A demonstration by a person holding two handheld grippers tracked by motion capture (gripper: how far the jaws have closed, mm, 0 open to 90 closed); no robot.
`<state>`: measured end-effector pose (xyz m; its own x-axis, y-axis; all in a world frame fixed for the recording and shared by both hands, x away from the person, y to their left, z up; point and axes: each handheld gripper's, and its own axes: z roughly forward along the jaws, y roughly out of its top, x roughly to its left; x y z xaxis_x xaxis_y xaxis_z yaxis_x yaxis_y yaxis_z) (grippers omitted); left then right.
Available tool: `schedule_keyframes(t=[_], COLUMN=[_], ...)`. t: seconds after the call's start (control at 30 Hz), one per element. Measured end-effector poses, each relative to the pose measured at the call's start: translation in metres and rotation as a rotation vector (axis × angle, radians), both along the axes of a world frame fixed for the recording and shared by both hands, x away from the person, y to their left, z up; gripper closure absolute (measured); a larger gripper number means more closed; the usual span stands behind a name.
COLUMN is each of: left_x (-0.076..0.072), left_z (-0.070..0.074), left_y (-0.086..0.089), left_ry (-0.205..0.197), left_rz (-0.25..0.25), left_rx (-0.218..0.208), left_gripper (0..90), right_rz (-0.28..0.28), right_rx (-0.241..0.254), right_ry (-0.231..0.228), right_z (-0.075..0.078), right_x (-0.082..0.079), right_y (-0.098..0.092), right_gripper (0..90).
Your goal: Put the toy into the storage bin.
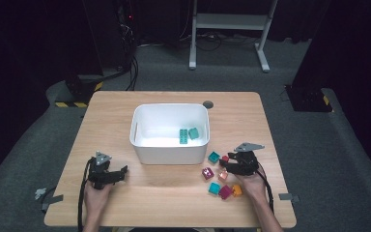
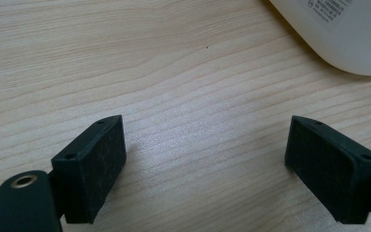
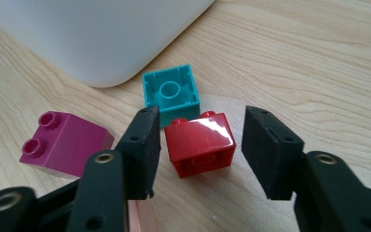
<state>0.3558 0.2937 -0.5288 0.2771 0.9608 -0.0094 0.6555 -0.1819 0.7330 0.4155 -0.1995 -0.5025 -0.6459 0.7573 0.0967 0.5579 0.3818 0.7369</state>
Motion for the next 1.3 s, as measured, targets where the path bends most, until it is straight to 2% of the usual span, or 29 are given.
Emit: schedule_keyframes(t=[0.27, 0.37, 0.53, 0.93, 1.3], left_x=[0.0, 0.0, 0.0, 0.0, 0.0], left_z=[0.0, 0.0, 0.0, 0.0, 0.0], left_y=[0.0, 0.0, 0.0, 0.0, 0.0], left_ry=[-0.001, -0.001, -0.002, -0.001, -0.002], left_rz=[-0.002, -0.001, -0.001, -0.001, 0.0], left_rx=[-0.001, -0.001, -0.001, 0.001, 0.0], left_gripper=[14.5, 14.5, 14.5, 14.5, 14.5], right_rz=[0.018, 0.018, 0.021, -0.018, -0.036], right_rx=[-0.019, -0.009, -0.024, 0.021, 0.073], right_ry=[0.004, 0.004, -0.01, -0.048, -0.052], right_z=[-0.003, -0.004, -0.002, 0.015, 0.027], right_x=[0.001, 0.0, -0.002, -0.008, -0.01], right_y=[0.003, 0.003, 0.005, -0.009, -0.014], right_gripper=[58.6, 58.9, 59.0, 59.0, 59.0])
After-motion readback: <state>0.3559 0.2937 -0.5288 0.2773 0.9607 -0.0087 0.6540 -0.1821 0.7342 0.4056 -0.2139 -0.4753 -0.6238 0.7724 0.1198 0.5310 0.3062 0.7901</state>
